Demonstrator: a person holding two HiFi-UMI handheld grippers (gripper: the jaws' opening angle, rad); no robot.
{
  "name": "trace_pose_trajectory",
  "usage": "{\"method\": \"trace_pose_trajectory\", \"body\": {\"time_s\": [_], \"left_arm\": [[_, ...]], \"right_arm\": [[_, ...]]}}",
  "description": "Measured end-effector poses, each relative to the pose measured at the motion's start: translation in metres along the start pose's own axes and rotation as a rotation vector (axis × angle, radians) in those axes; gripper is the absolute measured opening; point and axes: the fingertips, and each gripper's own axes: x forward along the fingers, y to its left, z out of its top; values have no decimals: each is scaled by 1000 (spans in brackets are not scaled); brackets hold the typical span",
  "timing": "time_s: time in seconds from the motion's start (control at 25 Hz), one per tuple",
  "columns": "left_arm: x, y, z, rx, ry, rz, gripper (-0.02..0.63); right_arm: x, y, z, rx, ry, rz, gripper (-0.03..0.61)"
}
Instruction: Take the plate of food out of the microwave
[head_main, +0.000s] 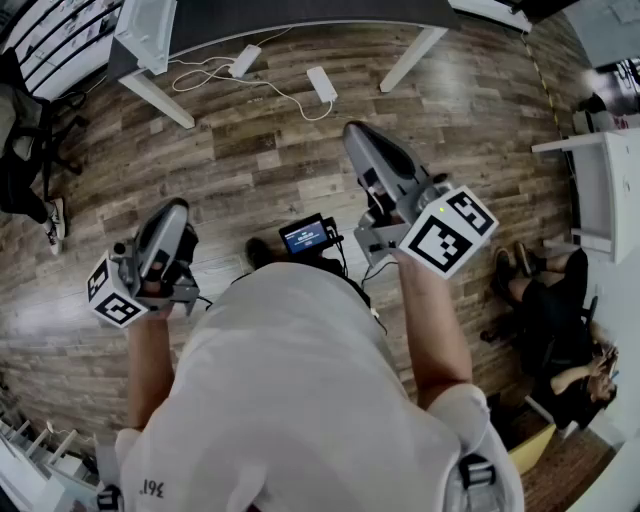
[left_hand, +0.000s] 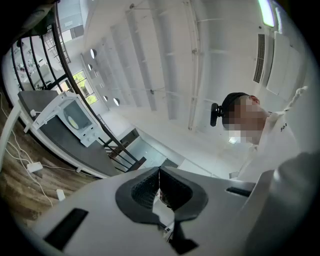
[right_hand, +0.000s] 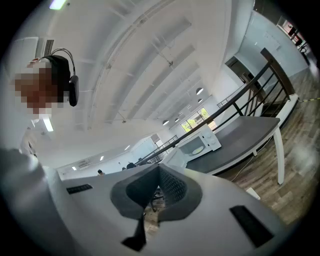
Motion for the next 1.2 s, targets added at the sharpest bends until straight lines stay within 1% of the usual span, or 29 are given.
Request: {"method": "trace_pose_trajectory", "body": {"time_s": [0.24, 0.4, 0.52, 0.68, 0.76, 0.88, 1.04, 1.12, 1.2], "left_arm": [[4, 5, -5, 20, 18, 8, 6], [4, 2, -16, 0, 42, 27, 6], [11, 4, -15, 15, 55, 39, 6], [17, 9, -10, 32, 67, 47, 6], [19, 9, -8, 44, 65, 44, 6], [24, 7, -6, 58, 60, 41, 6], [26, 3, -5, 55, 62, 47, 6], [26, 4, -5, 52, 61, 52, 6], [26, 5, -6, 50, 61, 54, 6]], "right_arm": [[7, -1, -4, -34, 14, 9, -5], [1, -1, -17, -48, 51, -5, -5], [8, -1, -19, -76, 76, -1, -5], [24, 6, -27, -84, 114, 37, -5], [28, 11, -30, -84, 122, 59, -5], [32, 13, -29, -109, 125, 75, -3], [28, 11, -27, -116, 112, 44, 1], [28, 9, -27, -112, 108, 31, 27], [28, 8, -27, -112, 103, 19, 29]]}}
